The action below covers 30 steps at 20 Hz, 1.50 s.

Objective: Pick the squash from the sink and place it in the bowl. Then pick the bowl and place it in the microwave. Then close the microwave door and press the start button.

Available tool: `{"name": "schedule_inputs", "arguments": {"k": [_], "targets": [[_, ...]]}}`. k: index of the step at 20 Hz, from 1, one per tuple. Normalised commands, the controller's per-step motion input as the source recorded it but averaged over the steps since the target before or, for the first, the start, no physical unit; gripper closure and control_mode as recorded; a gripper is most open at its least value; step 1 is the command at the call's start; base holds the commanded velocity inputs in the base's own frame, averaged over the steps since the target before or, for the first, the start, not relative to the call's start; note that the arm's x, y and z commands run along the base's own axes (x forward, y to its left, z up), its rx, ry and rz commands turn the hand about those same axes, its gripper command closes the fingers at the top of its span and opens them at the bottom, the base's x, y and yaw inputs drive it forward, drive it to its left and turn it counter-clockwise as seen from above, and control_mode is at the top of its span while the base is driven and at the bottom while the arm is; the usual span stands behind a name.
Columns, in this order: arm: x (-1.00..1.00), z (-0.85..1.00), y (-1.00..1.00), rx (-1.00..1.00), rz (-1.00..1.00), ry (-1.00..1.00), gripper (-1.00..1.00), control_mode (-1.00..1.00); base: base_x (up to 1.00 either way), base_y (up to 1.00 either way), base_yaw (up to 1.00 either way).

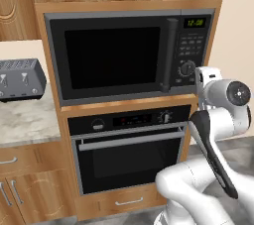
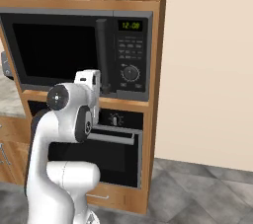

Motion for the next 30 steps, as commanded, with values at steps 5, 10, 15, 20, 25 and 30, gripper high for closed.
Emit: {"name": "schedule_inputs", "arguments": {"k": [5, 10, 15, 20, 25, 30], "targets": [[0.19, -0.07, -0.22, 0.12, 0.43, 0.0, -1.0, -1.0, 0.0, 0.0, 0.0], [0.28, -0.14, 0.02, 0.1, 0.33, -0.07, -1.0, -1.0, 0.0, 0.0, 0.0], [0.11, -0.01, 0.26, 0.07, 0.21, 0.0, 1.0, -1.0, 0.0, 0.0, 0.0], [0.05, -0.06, -0.07, 0.02, 0.06, -0.07, 1.0, -1.0, 0.0, 0.0, 0.0], [0.09, 0.0, -0.06, 0.0, -0.03, -0.1, 1.0, -1.0, 0.0, 0.0, 0.0], [0.11, 0.0, 0.07, 0.02, -0.11, -0.04, 1.0, -1.0, 0.0, 0.0, 0.0]]}}
